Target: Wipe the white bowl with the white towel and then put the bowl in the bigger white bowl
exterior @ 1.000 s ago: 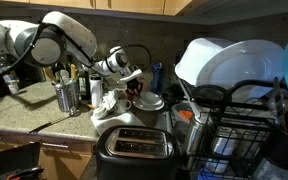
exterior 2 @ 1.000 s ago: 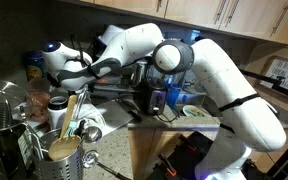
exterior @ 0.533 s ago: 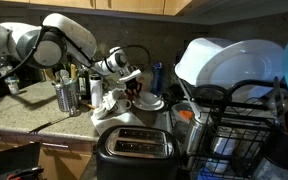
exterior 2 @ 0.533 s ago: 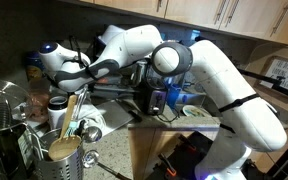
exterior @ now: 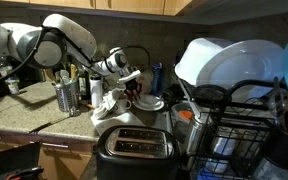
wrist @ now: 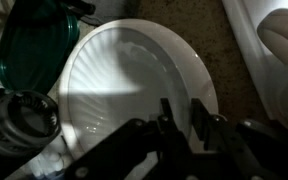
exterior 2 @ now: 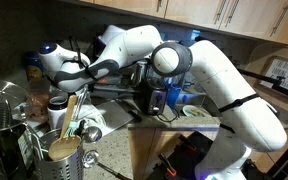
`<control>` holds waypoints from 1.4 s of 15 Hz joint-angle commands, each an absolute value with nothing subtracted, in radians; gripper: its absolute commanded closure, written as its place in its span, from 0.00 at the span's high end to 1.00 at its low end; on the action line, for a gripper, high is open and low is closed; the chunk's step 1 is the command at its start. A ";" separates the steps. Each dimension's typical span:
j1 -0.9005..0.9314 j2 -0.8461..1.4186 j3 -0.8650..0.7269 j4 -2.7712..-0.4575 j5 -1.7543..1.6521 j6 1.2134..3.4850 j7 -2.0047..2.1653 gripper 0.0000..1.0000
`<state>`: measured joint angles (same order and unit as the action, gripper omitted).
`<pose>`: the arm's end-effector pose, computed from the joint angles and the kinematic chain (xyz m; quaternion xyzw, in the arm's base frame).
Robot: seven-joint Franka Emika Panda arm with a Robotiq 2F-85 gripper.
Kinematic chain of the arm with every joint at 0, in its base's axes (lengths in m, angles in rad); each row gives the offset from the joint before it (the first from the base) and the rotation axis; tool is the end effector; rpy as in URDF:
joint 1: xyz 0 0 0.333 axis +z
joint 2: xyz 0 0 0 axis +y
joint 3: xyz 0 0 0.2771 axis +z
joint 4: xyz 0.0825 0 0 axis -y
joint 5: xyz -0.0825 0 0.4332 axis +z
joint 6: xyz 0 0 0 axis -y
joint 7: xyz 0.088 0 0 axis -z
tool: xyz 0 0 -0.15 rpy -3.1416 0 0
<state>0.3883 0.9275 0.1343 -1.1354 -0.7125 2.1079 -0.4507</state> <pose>0.7279 0.3267 0.1718 0.7777 0.5744 0.0346 0.2530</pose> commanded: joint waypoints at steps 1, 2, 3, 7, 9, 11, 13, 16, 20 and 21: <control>0.399 0.933 0.125 -1.100 -0.690 2.070 -0.487 0.59; 0.398 0.934 0.125 -1.098 -0.690 2.070 -0.488 0.66; 0.398 0.935 0.125 -1.097 -0.689 2.069 -0.488 0.72; 0.385 0.929 0.143 -1.095 -0.696 2.064 -0.480 1.00; 0.377 0.924 0.147 -1.090 -0.686 2.060 -0.481 1.00; 0.370 0.915 0.152 -1.085 -0.670 2.043 -0.479 1.00; 0.361 0.905 0.152 -1.081 -0.645 2.022 -0.464 1.00; 0.346 0.876 0.147 -1.104 -0.607 2.000 -0.413 1.00; 0.310 0.807 0.153 -1.189 -0.532 2.008 -0.315 1.00; 0.304 0.784 0.149 -1.222 -0.516 2.017 -0.279 1.00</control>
<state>0.3305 0.8821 0.1394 -1.0999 -0.5605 2.0188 -0.3644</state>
